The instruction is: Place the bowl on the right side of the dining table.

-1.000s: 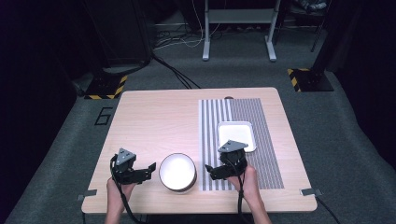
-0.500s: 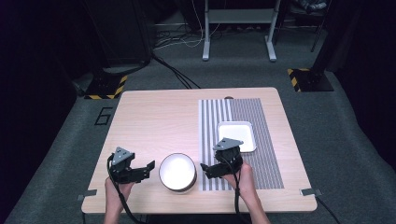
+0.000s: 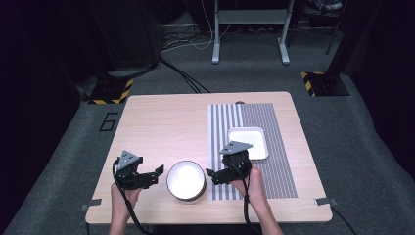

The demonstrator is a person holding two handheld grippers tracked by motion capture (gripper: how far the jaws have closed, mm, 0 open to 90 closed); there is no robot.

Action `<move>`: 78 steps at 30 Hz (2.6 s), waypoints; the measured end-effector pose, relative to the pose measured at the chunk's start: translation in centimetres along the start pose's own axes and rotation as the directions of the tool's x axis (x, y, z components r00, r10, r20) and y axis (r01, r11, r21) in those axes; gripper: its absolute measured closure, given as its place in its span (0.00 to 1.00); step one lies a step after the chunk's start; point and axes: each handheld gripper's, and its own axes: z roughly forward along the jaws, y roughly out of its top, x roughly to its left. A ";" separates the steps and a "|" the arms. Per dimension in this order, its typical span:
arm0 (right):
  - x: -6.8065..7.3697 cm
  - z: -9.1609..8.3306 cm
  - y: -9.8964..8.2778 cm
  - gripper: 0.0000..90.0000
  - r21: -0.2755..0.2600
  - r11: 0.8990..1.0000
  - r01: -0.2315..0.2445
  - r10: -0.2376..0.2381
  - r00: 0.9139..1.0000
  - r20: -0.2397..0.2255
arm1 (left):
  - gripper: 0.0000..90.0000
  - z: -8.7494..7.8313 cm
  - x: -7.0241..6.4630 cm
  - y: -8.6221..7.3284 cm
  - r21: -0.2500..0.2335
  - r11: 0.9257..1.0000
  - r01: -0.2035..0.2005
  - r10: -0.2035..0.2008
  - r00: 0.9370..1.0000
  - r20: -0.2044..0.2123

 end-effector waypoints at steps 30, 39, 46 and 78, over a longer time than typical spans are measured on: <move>2.4 3.3 -0.2 0.07 0.058 0.998 0.034 -0.030 0.997 -0.071 | 0.10 2.5 -3.0 -1.3 0.032 0.998 -0.049 0.044 0.990 0.134; 2.7 4.2 -0.8 0.11 0.057 0.998 0.029 -0.025 0.997 -0.074 | 0.10 3.6 -3.8 -2.4 0.065 0.995 -0.075 0.065 0.987 0.150; 3.0 4.7 -1.2 0.16 0.057 0.998 0.034 -0.030 0.996 -0.084 | 0.10 3.8 -3.9 -2.6 0.063 0.996 -0.070 0.057 0.982 0.179; 3.8 5.6 -2.1 0.48 0.060 0.998 0.021 -0.011 0.987 -0.163 | 0.28 3.8 -5.3 -3.6 0.068 0.987 -0.146 0.128 0.967 0.220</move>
